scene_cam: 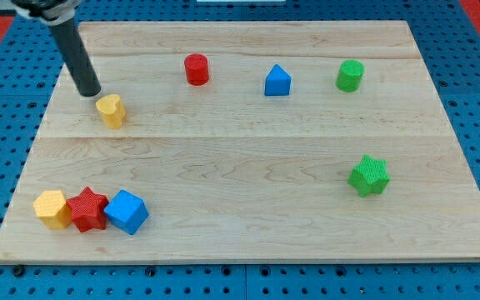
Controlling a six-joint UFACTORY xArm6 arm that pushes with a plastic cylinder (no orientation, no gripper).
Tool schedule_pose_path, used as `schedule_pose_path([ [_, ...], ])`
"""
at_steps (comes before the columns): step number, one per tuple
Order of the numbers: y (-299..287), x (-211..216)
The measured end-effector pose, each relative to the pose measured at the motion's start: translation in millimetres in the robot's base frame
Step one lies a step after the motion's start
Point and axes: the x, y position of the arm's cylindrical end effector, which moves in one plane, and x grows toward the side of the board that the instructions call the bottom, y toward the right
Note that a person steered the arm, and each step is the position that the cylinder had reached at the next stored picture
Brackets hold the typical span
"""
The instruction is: Slide yellow heart above the yellow hexagon
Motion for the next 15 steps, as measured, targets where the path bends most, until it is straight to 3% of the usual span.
schedule_pose_path([
  [1,44.7,1.7],
  [3,63.4,81.9],
  [4,68.1,76.1],
  [5,92.3,38.2],
  [6,58.1,17.0],
  [7,15.1,65.1],
  [8,15.1,120.0],
  [10,27.6,88.7],
  [12,26.9,134.8],
  [15,19.5,152.1],
])
